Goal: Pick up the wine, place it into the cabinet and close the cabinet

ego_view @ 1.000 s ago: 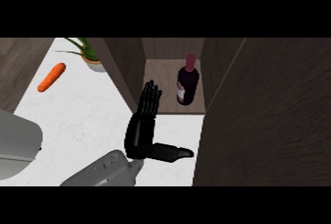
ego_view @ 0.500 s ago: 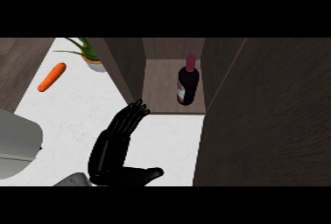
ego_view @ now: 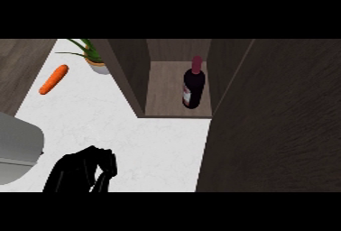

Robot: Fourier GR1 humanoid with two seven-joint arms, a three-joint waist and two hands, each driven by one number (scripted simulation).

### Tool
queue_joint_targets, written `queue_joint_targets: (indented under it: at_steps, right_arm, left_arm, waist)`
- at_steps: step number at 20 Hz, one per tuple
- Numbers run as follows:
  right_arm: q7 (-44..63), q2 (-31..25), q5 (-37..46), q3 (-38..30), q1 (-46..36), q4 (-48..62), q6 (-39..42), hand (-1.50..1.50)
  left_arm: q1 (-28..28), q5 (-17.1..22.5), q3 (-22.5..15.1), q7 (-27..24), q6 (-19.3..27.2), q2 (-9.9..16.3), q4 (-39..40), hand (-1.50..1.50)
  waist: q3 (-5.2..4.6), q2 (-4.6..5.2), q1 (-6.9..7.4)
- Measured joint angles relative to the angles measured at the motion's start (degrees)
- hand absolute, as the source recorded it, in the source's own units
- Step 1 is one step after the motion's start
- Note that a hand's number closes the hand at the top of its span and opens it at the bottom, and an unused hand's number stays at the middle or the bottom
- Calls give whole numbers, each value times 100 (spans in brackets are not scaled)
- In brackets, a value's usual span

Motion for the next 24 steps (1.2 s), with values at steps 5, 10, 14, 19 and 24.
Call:
queue_joint_targets:
  at_steps: [5,10,14,19,24]
  right_arm:
    - [287,251,30,983,16,-39,-141,150]
    - [707,531,310,2010,-241,-32,-632,150]
    - [1039,552,840,2639,-623,-23,-1156,150]
    - [1145,464,1341,3386,-1337,248,-2087,150]
    - [1026,13,1494,3576,-1966,271,-2981,150]
  left_arm:
    - [658,224,529,-157,-576,743,-270,-150]
    - [1280,521,1059,-425,-1063,1149,-341,-150]
    - [1766,746,1445,-620,-1409,1464,-373,-150]
    - [2234,982,1858,-806,-1980,1765,-72,-150]
    - [2599,1128,2232,-927,-2478,2089,152,-150]
  waist:
    - [-4,-8,9]
    - [-11,-22,20]
    - [-16,-38,82]
    - [-25,-44,127]
    - [-28,-47,204]
